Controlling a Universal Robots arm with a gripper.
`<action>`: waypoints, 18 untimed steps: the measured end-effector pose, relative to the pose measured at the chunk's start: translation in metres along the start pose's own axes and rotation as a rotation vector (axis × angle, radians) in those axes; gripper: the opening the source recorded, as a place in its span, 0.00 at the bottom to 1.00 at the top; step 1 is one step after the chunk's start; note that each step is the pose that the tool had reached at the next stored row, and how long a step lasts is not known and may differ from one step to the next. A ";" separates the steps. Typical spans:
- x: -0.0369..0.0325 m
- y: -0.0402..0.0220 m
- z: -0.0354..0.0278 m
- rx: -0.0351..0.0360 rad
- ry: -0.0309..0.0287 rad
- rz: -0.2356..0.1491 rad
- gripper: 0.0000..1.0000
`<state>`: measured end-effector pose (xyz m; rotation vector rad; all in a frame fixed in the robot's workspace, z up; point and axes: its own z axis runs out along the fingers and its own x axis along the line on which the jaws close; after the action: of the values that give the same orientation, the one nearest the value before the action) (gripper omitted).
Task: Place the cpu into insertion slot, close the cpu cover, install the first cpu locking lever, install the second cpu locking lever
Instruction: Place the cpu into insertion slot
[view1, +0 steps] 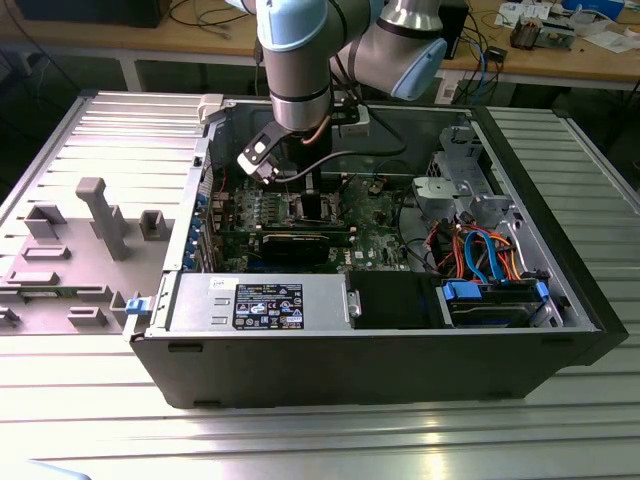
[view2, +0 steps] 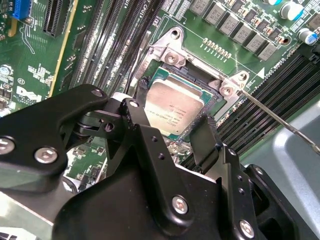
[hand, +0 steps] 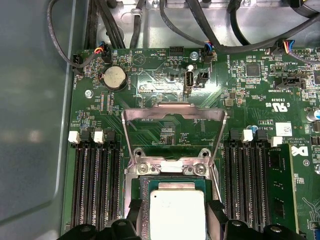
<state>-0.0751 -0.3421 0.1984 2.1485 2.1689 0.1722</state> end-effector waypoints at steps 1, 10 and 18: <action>0.0000 0.0000 0.0000 0.0001 -0.0001 0.000 0.62; 0.0018 -0.0002 0.0019 0.0002 0.0013 0.000 0.62; 0.0018 -0.0001 0.0020 0.0000 0.0014 0.000 0.68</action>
<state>-0.0749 -0.3403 0.1965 2.1494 2.1692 0.1737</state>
